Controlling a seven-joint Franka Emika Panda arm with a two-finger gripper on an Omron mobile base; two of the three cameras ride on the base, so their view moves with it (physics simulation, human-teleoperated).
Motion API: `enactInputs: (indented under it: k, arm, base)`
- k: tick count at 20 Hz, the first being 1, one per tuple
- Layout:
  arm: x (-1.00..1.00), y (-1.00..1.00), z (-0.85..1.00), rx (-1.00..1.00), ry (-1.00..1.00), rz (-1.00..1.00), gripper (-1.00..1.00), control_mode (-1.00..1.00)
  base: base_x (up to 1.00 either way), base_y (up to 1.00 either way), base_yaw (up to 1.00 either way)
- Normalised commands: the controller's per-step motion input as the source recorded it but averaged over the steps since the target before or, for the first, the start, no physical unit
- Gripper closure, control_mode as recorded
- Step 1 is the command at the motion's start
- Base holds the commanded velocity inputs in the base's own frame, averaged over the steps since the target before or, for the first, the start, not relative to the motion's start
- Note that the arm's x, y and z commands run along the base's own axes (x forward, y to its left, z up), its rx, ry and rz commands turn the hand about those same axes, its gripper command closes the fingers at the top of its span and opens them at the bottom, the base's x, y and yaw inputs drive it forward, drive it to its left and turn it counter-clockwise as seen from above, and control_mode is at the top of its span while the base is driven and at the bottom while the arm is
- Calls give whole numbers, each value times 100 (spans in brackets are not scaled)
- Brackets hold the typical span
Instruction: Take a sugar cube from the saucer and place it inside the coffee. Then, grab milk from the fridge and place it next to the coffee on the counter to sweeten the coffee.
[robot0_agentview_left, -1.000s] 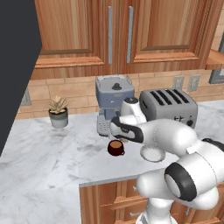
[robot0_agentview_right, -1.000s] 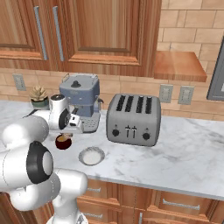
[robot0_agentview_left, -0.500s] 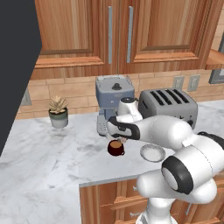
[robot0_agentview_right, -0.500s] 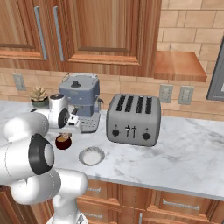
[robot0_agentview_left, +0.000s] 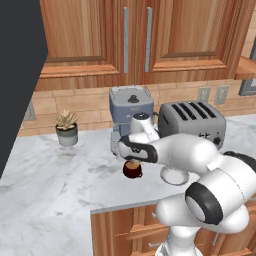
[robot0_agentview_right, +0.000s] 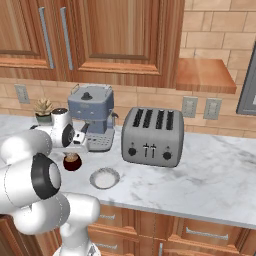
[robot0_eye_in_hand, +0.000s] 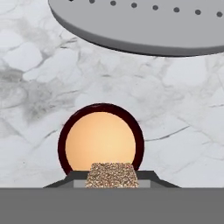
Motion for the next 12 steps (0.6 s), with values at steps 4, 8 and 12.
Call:
enactInputs:
  k: [4,8,12]
  arm:
    - [10,17,-9,0,0,0,100,-100]
    - [6,0,-26,0,1,0,100,-100]
    - [18,0,-22,0,1,0,100,-100]
  base:
    - [0,0,0]
    - [0,0,0]
    - [0,0,0]
